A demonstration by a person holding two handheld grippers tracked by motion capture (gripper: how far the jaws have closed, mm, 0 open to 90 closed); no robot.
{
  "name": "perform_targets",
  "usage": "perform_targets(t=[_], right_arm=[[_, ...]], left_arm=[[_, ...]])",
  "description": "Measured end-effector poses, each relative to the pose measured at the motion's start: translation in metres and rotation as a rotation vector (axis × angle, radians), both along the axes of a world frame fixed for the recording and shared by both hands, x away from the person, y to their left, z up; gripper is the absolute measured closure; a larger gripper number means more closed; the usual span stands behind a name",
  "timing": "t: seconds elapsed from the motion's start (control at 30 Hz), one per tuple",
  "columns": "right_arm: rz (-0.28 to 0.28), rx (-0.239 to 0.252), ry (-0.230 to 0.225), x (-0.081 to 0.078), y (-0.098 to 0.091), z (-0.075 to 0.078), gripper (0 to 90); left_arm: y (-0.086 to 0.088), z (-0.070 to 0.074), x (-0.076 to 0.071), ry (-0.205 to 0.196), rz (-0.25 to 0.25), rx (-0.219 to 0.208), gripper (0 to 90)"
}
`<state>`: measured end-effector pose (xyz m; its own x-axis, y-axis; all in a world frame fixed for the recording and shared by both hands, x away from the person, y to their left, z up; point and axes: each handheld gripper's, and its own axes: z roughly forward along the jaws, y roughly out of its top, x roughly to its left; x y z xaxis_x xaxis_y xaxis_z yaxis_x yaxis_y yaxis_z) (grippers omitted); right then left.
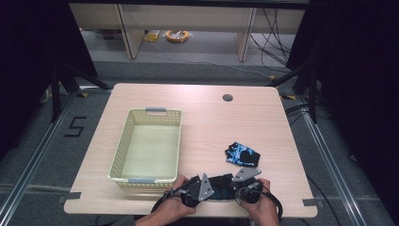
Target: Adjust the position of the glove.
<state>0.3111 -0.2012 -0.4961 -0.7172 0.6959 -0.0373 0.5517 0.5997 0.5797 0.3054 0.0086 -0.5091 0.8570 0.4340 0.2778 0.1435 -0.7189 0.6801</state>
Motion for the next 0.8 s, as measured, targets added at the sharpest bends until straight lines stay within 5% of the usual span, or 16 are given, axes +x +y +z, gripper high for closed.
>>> perform_targets(t=[0.07,0.3,0.43,0.5,0.67,0.8], right_arm=[[0.004,0.001,-0.025,0.002,0.0,-0.001,89.1],[-0.028,0.055,-0.02,-0.001,-0.009,0.001,82.8],[-0.068,0.086,-0.052,-0.003,-0.022,0.013,77.2],[-0.098,0.104,-0.109,-0.002,-0.034,0.019,75.2],[-0.141,0.107,-0.124,0.001,-0.05,0.026,82.2],[-0.16,0.09,-0.143,0.006,-0.056,0.026,88.4]], left_arm=[[0.001,0.001,0.001,0.006,0.001,0.02,80.4],[0.005,0.007,-0.004,0.009,0.001,-0.026,69.8],[0.01,0.018,-0.016,0.005,-0.023,-0.069,64.7],[0.017,0.024,-0.025,0.026,-0.04,-0.093,63.2],[0.03,0.027,-0.037,0.045,-0.054,-0.123,62.5],[0.047,0.025,-0.042,0.118,-0.068,-0.152,58.6]])
